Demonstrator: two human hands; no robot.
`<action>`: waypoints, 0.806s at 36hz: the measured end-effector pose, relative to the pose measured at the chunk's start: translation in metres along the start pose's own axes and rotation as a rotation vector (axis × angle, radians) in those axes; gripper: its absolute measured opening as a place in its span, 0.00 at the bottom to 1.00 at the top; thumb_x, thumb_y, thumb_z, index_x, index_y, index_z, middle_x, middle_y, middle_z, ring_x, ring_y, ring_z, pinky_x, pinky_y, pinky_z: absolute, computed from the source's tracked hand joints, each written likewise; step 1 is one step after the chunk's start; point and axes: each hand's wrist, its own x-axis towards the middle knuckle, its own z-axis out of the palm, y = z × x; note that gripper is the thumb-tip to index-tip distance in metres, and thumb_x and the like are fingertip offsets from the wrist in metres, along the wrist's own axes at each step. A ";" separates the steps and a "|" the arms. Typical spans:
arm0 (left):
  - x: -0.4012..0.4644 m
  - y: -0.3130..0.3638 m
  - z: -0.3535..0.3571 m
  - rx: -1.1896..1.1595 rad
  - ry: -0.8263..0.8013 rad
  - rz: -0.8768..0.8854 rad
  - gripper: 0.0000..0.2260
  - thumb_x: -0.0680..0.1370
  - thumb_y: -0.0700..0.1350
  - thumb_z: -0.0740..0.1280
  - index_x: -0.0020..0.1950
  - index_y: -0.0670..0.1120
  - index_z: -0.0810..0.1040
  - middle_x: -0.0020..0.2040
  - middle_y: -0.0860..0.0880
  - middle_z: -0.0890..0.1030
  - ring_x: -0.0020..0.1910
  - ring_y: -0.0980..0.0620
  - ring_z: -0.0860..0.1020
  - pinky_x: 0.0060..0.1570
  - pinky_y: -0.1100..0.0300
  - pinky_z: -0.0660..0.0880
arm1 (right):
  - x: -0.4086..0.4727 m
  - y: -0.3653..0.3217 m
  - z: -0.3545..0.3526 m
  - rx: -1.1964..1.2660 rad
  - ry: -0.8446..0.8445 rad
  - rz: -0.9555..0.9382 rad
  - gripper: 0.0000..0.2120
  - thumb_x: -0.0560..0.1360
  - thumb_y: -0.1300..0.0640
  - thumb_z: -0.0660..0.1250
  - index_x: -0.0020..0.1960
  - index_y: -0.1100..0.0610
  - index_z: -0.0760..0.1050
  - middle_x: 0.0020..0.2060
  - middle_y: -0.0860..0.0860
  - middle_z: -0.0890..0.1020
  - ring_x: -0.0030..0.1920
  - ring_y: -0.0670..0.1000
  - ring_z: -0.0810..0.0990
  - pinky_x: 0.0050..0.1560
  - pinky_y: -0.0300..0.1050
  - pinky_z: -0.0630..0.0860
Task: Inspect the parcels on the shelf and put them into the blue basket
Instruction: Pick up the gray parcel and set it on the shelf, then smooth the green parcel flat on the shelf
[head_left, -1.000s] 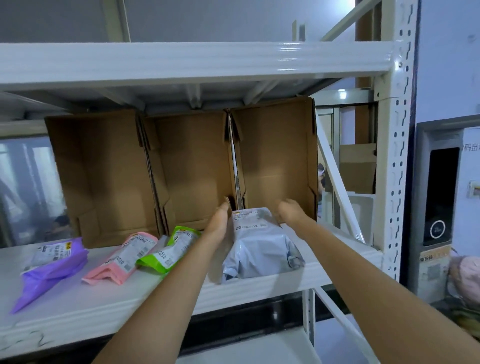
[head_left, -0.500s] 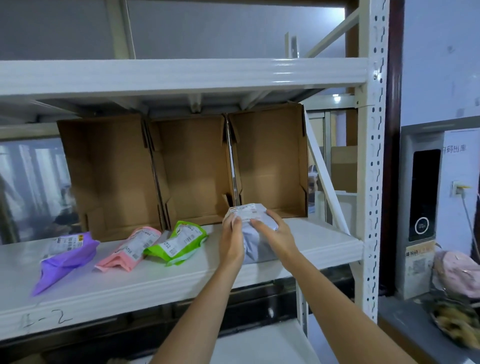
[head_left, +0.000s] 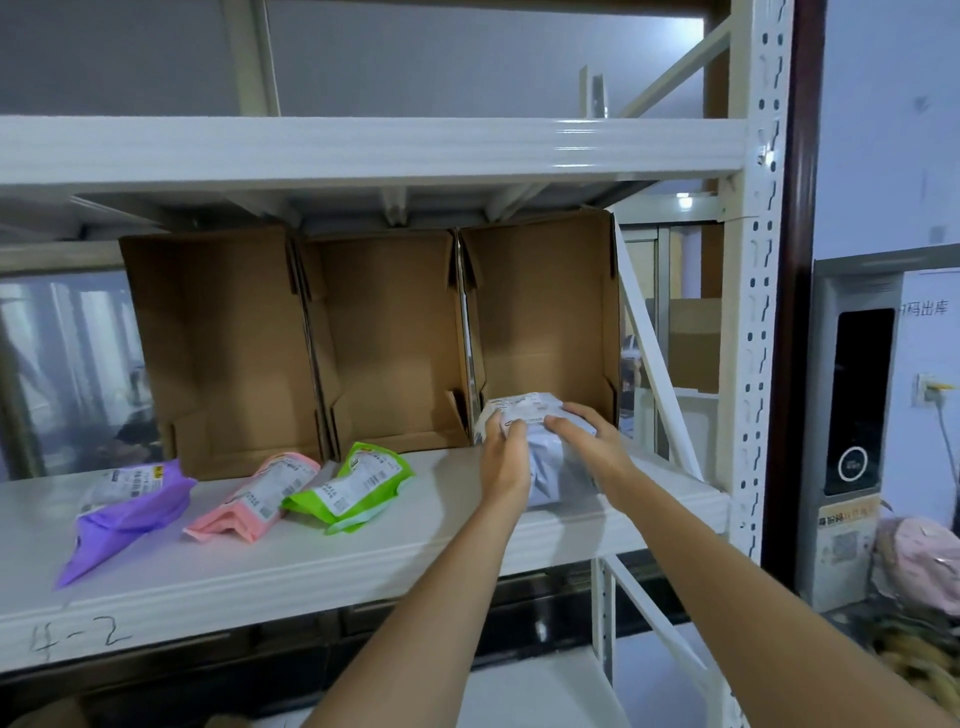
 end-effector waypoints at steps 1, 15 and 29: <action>0.001 -0.002 0.005 0.013 -0.002 -0.001 0.23 0.78 0.51 0.58 0.73 0.50 0.65 0.71 0.46 0.70 0.68 0.45 0.70 0.69 0.49 0.66 | 0.002 0.001 -0.005 -0.006 0.001 0.003 0.22 0.75 0.48 0.69 0.68 0.49 0.72 0.64 0.51 0.73 0.58 0.51 0.71 0.56 0.42 0.66; 0.002 -0.018 0.021 0.155 0.008 0.022 0.21 0.80 0.48 0.57 0.74 0.51 0.64 0.73 0.49 0.68 0.69 0.47 0.69 0.69 0.53 0.66 | 0.007 0.023 -0.019 -0.030 0.013 0.035 0.22 0.77 0.48 0.67 0.69 0.48 0.70 0.68 0.50 0.71 0.62 0.50 0.68 0.60 0.43 0.64; 0.030 0.051 -0.102 0.477 0.127 0.146 0.21 0.81 0.52 0.57 0.73 0.48 0.66 0.72 0.46 0.68 0.70 0.45 0.67 0.67 0.57 0.63 | 0.009 -0.055 0.048 -0.447 0.125 -0.210 0.29 0.77 0.38 0.60 0.72 0.54 0.67 0.65 0.55 0.76 0.65 0.58 0.74 0.64 0.54 0.71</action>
